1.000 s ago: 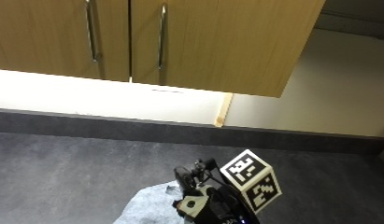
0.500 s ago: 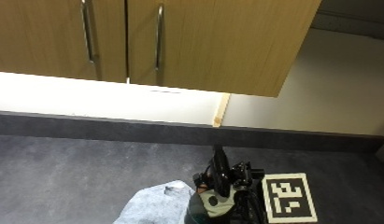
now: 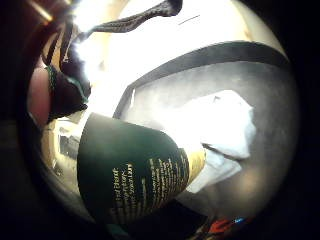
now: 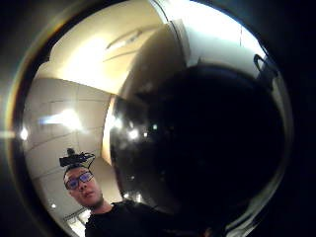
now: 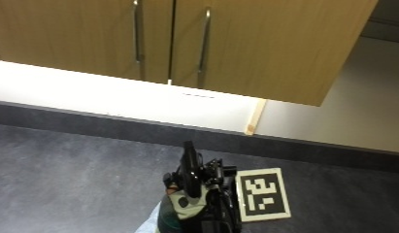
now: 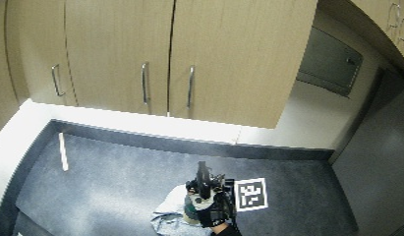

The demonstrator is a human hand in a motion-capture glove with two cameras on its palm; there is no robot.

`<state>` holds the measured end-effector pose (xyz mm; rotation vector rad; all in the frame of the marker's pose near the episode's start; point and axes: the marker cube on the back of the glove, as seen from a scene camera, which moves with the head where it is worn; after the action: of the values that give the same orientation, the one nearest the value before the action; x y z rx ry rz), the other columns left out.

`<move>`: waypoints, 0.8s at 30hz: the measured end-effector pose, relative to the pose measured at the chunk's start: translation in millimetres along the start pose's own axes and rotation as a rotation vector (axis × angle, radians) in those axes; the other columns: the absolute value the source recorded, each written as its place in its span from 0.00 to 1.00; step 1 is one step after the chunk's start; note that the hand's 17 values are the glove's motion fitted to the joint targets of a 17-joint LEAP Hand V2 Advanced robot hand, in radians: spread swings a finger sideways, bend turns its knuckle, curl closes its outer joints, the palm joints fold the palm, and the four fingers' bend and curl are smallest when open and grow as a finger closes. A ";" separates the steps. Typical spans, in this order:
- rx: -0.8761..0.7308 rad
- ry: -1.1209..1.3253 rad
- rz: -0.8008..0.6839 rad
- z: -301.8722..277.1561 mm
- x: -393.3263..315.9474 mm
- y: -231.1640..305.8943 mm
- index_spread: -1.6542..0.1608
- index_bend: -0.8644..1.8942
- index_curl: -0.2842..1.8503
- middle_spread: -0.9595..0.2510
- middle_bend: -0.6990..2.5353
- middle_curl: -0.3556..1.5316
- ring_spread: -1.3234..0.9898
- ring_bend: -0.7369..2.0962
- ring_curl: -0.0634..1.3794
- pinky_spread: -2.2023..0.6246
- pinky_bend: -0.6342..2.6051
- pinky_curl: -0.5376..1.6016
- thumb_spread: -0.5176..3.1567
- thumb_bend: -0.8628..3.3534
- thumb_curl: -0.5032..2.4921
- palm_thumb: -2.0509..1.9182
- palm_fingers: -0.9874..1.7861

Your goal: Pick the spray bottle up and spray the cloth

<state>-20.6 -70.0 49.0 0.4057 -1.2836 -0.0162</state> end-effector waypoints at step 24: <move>-0.051 0.021 0.078 60.5 102.1 -27.1 0.85 0.42 0.43 0.80 0.28 0.50 0.55 0.36 0.41 0.77 0.27 0.47 0.30 0.20 0.42 0.81 0.76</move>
<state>-41.4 -136.4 148.9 0.3109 -1.2745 0.0209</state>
